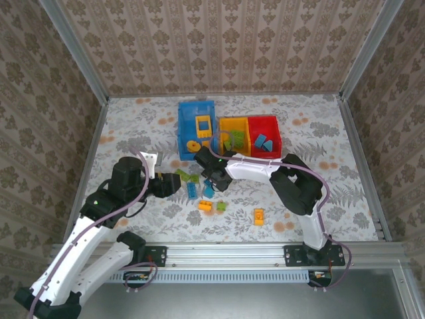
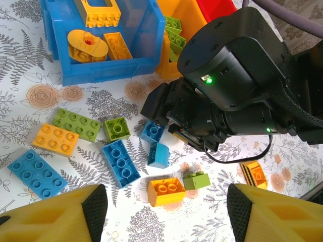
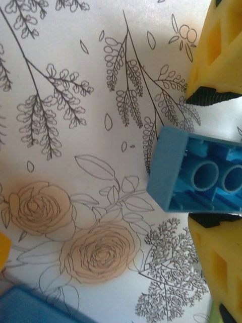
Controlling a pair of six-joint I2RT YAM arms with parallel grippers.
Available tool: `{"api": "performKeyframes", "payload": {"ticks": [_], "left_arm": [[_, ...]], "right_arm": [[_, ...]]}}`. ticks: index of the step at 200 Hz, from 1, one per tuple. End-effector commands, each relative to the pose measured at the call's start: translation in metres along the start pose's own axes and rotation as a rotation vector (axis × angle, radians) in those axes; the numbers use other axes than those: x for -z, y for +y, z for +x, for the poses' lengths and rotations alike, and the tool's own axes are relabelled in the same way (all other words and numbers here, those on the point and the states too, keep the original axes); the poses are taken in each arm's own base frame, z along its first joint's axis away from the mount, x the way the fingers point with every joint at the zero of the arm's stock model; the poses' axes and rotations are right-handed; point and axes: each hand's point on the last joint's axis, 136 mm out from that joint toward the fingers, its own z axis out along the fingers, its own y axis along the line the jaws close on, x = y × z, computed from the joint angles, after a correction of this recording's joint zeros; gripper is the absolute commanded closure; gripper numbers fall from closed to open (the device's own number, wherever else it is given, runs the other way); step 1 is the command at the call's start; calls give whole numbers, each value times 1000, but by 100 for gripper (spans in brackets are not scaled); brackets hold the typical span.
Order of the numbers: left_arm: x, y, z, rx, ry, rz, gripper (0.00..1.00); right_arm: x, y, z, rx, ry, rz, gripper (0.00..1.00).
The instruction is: Sort the legos into containers by color
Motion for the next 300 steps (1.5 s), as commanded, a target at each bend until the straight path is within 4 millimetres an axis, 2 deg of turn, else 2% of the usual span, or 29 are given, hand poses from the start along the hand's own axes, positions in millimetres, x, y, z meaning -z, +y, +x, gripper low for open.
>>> {"api": "performKeyframes", "payload": {"ticks": [1, 13, 32, 48, 63, 83, 109, 127, 132, 159, 183, 210, 247, 252, 279, 300], "left_arm": [[0, -2, 5, -17, 18, 13, 33], [-1, -3, 4, -17, 18, 17, 33], [-2, -4, 3, -18, 15, 22, 33], [-3, -7, -1, -21, 10, 38, 33], [-6, -13, -6, -21, 7, 64, 33], [-12, -23, -17, -21, 0, 101, 33], [-25, -39, -36, -43, -14, 143, 33], [-39, -54, -48, -81, -4, 165, 33], [-42, -59, -50, -91, 0, 172, 33], [-68, -83, -60, -147, 18, 193, 33], [-90, -100, -66, -175, 28, 201, 34], [-109, -117, -75, -205, 33, 206, 34], [-130, -124, -70, -241, 71, 181, 33], [-132, -123, -68, -243, 77, 176, 33], [-139, -119, -57, -254, 114, 159, 33], [-145, -115, -43, -279, 161, 151, 33]], "right_arm": [[-6, 1, 0, -44, 5, 16, 43], [-8, 2, 0, -45, 5, 19, 49], [-5, 3, -3, -44, -10, 11, 62], [11, 6, -14, -20, -62, -10, 72], [41, 12, -34, 29, -146, -53, 75], [79, 8, -65, 96, -244, -81, 77], [116, -25, -111, 143, -347, -75, 78], [126, -45, -146, 226, -401, -71, 79], [128, -44, -157, 255, -418, -82, 79], [122, -49, -209, 395, -449, -29, 79], [99, -44, -247, 433, -423, -10, 79], [74, -25, -277, 483, -395, 6, 78], [42, -15, -301, 521, -347, 89, 76], [39, -20, -301, 520, -329, 118, 74], [32, -21, -306, 516, -323, 148, 58], [37, -14, -306, 514, -326, 117, 47]]}}
